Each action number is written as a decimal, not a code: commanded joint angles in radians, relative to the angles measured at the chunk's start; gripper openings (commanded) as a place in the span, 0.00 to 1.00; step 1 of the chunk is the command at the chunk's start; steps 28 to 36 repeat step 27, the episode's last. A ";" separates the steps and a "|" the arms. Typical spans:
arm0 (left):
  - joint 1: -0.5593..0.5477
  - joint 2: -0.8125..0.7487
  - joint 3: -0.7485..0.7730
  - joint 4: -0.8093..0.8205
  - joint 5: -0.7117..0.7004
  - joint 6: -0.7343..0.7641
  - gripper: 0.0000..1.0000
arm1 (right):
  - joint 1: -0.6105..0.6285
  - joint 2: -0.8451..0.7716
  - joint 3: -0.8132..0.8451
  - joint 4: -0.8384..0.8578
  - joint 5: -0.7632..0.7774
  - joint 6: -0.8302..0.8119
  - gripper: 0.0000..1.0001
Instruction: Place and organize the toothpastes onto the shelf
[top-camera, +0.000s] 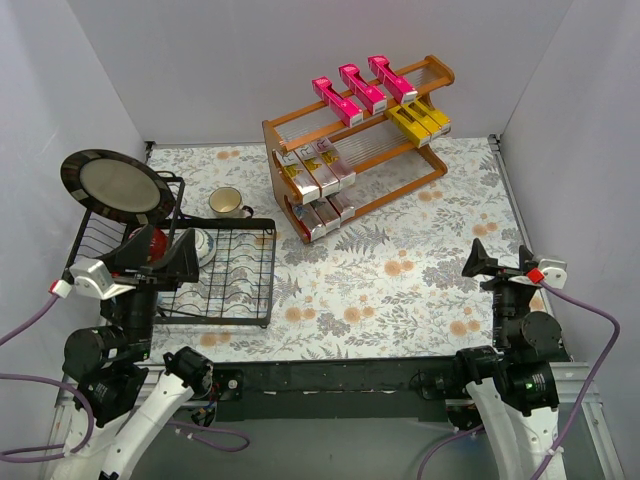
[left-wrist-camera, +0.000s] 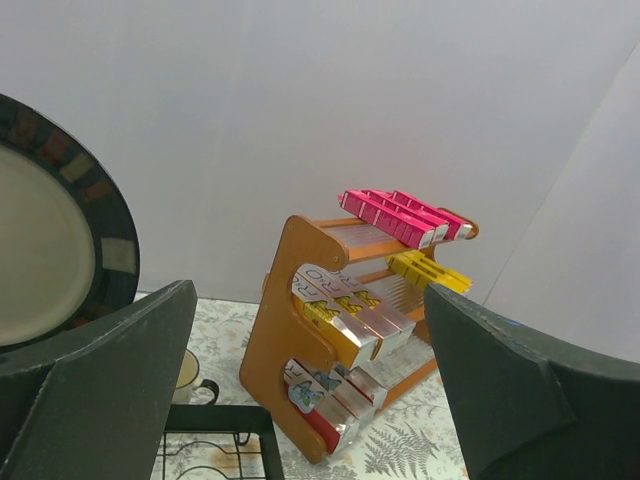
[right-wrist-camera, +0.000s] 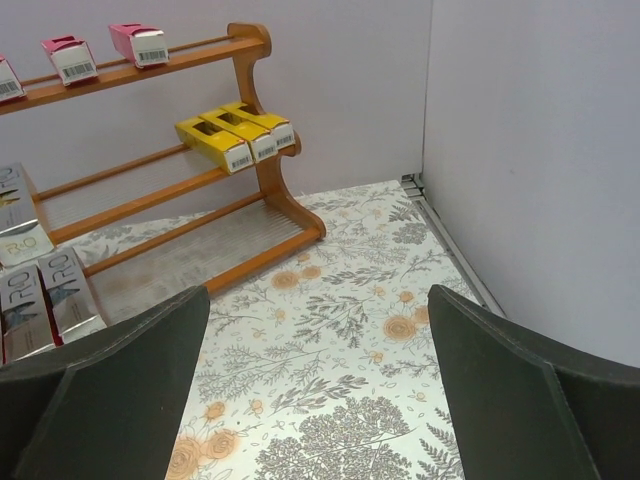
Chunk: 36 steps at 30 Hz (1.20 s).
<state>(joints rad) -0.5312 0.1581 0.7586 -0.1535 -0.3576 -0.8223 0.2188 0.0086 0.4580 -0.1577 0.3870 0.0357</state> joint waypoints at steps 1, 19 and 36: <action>0.005 -0.012 -0.022 0.028 0.023 0.034 0.98 | 0.011 -0.096 -0.002 0.078 -0.005 -0.022 0.98; 0.005 -0.019 -0.051 0.065 0.031 0.051 0.98 | 0.014 -0.102 -0.002 0.079 0.009 -0.023 0.99; 0.005 -0.023 -0.061 0.071 0.032 0.061 0.98 | 0.013 -0.107 -0.001 0.075 0.019 -0.019 0.99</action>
